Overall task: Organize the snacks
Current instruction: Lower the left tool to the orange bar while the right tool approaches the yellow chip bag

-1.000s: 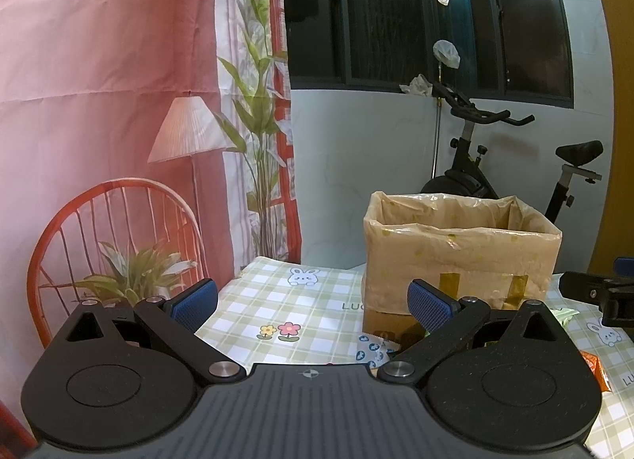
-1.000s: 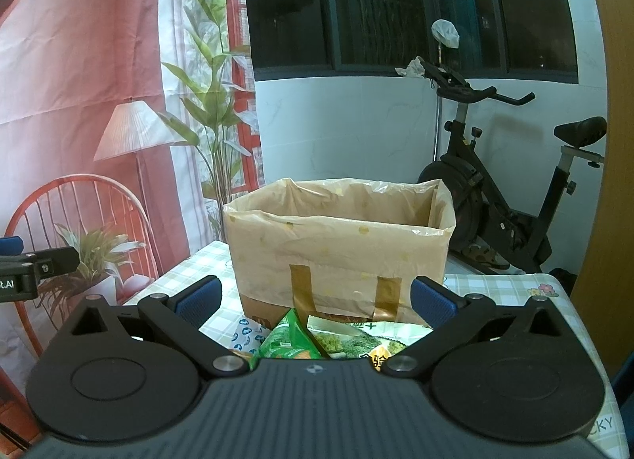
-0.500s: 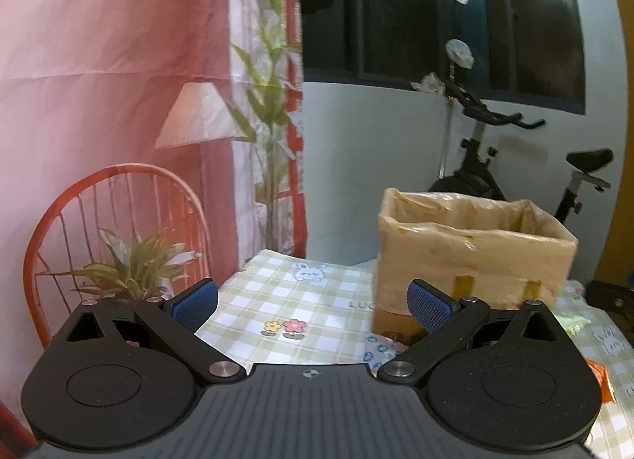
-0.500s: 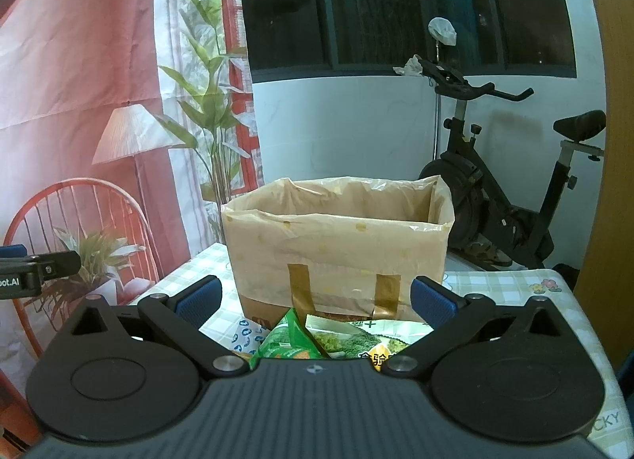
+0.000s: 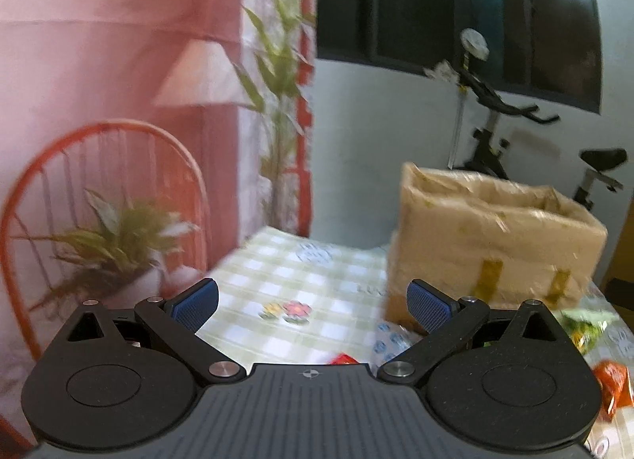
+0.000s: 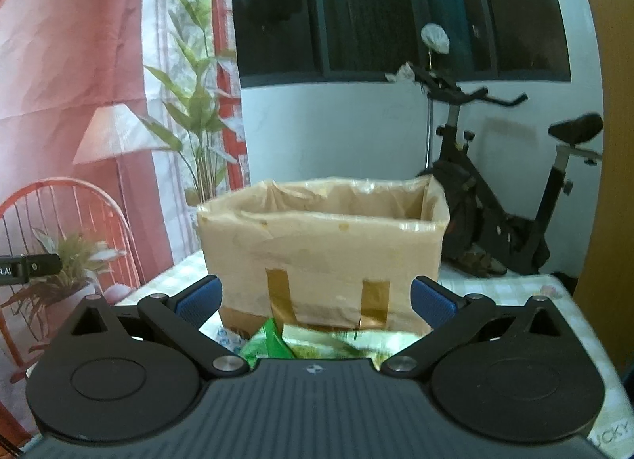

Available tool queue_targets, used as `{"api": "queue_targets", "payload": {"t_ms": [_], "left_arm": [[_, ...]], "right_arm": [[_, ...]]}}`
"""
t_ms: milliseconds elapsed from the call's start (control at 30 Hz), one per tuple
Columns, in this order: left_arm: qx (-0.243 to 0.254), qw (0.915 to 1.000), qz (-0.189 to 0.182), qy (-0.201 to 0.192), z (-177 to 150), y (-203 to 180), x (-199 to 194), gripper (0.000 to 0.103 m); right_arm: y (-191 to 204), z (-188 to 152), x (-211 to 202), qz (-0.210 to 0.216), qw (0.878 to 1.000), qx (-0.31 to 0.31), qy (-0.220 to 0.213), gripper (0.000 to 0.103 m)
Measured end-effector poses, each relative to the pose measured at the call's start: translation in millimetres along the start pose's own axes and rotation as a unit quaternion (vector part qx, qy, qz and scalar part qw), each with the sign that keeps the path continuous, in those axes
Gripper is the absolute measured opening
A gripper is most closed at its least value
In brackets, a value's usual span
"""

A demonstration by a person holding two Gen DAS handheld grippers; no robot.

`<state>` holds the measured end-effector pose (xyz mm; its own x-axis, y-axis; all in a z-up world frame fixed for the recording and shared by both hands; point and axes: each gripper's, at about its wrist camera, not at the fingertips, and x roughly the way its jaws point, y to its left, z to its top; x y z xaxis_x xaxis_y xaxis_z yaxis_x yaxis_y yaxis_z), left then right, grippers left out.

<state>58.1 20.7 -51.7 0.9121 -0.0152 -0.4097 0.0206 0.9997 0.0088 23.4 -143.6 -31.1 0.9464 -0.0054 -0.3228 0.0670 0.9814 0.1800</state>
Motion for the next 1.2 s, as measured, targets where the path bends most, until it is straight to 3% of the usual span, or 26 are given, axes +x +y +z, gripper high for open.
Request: {"api": "queue_targets", "payload": {"t_ms": [200, 367, 533, 867, 1200], "left_arm": [[-0.002, 0.9992, -0.009, 0.038, -22.3, -1.4, 24.8, 0.098], [-0.002, 0.9979, -0.011, 0.064, -36.2, 4.6, 38.5, 0.097], [-0.010, 0.9973, -0.006, 0.073, -46.3, 12.6, 43.4, 0.097], [-0.016, 0.9965, -0.004, 0.082, -56.7, 20.2, 51.6, 0.097], [-0.025, 0.9961, -0.013, 0.084, -64.8, 22.4, 55.4, 0.091]], "right_arm": [[2.6, -24.7, 13.6, 0.006, 0.999, 0.005, 0.032, 0.103], [20.3, -55.7, 29.3, 0.024, 0.996, 0.003, 0.086, 0.103], [39.7, -73.9, 43.4, 0.062, 0.989, -0.009, 0.136, 0.102], [50.9, -92.4, 67.7, 0.064, 0.977, 0.006, 0.202, 0.102], [69.3, -108.9, 86.5, 0.073, 0.972, -0.012, 0.222, 0.097]]}}
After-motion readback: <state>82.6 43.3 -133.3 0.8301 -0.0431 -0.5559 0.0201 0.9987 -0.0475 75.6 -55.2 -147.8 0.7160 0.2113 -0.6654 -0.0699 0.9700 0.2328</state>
